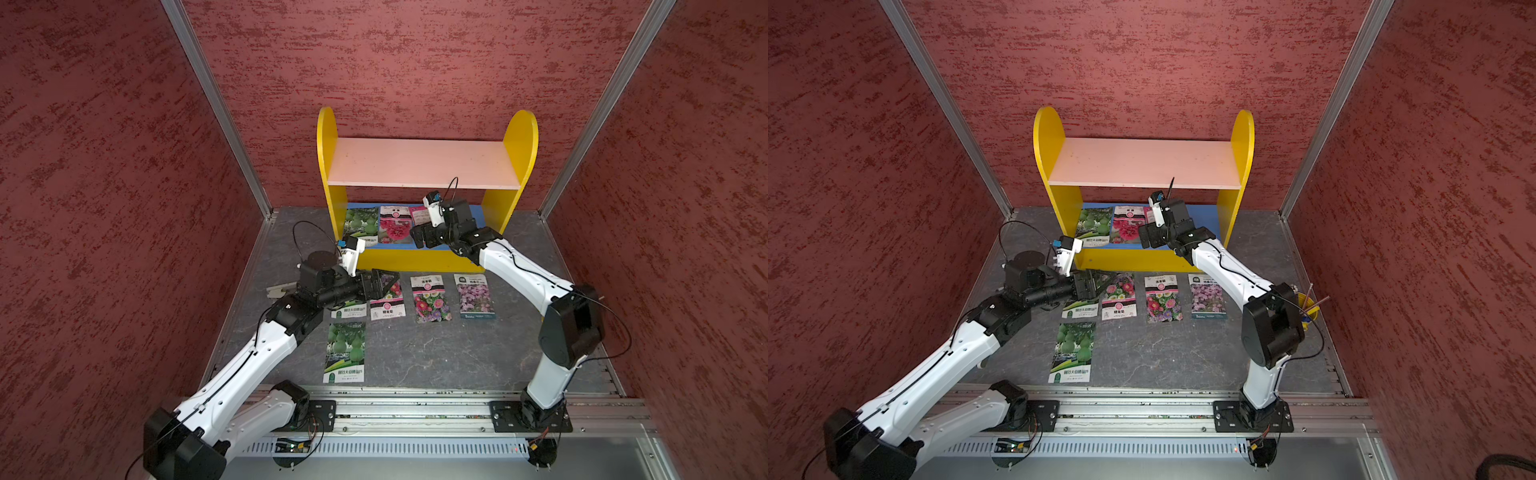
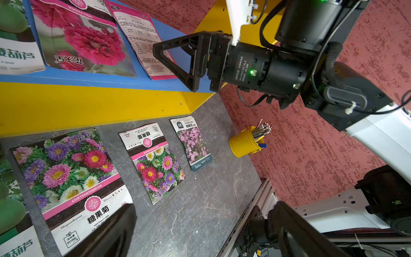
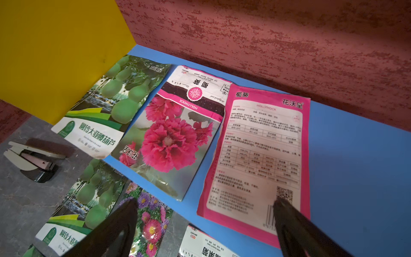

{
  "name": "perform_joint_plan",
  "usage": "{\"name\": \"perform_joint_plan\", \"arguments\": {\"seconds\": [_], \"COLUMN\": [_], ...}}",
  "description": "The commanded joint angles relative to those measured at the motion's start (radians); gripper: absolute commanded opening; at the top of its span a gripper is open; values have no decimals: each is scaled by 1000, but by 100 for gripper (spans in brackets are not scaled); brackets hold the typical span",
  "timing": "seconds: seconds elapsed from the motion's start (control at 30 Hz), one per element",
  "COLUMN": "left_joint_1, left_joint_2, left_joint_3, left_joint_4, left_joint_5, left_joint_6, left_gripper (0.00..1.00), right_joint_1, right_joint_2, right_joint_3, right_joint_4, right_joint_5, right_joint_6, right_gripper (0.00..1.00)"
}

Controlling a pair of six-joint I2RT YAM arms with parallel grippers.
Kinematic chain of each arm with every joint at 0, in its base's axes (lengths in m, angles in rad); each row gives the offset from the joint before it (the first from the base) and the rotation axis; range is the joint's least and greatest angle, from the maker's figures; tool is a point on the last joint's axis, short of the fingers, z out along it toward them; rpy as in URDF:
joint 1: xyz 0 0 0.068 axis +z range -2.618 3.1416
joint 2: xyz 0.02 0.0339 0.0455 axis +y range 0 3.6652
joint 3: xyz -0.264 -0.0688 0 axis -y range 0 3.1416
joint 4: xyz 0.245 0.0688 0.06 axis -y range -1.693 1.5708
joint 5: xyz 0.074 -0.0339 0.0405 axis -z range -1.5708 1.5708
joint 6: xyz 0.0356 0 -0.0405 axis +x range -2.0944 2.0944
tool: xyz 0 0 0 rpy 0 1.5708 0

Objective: Take the seed bag off the shelf
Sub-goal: Pick up the seed packet from the shelf.

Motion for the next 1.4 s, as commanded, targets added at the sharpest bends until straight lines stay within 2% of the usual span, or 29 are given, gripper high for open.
{"name": "perform_joint_plan", "arguments": {"seconds": [0.0, 0.23, 0.53, 0.97, 1.37], "left_joint_1": [-6, -13, -16, -17, -21], "left_joint_2": [-5, -10, -23, -49, -56], "left_joint_3": [17, 9, -3, -21, -31], "left_joint_4": [17, 13, 11, 4, 21], "left_joint_5": [-17, -28, -37, -45, -38], "left_joint_6": [8, 2, -2, -8, -14], "left_gripper": [100, 100, 100, 100, 100], "right_joint_1": [-19, -39, -70, -89, -89], "right_joint_2": [60, 206, 272, 201, 13], "right_joint_3": [81, 246, 289, 112, -148], "right_joint_4": [23, -43, -60, -4, 74], "right_joint_5": [-17, 46, 82, 81, 108], "right_joint_6": [-13, -34, -25, -8, 79], "right_gripper": [98, 98, 98, 92, 87]}}
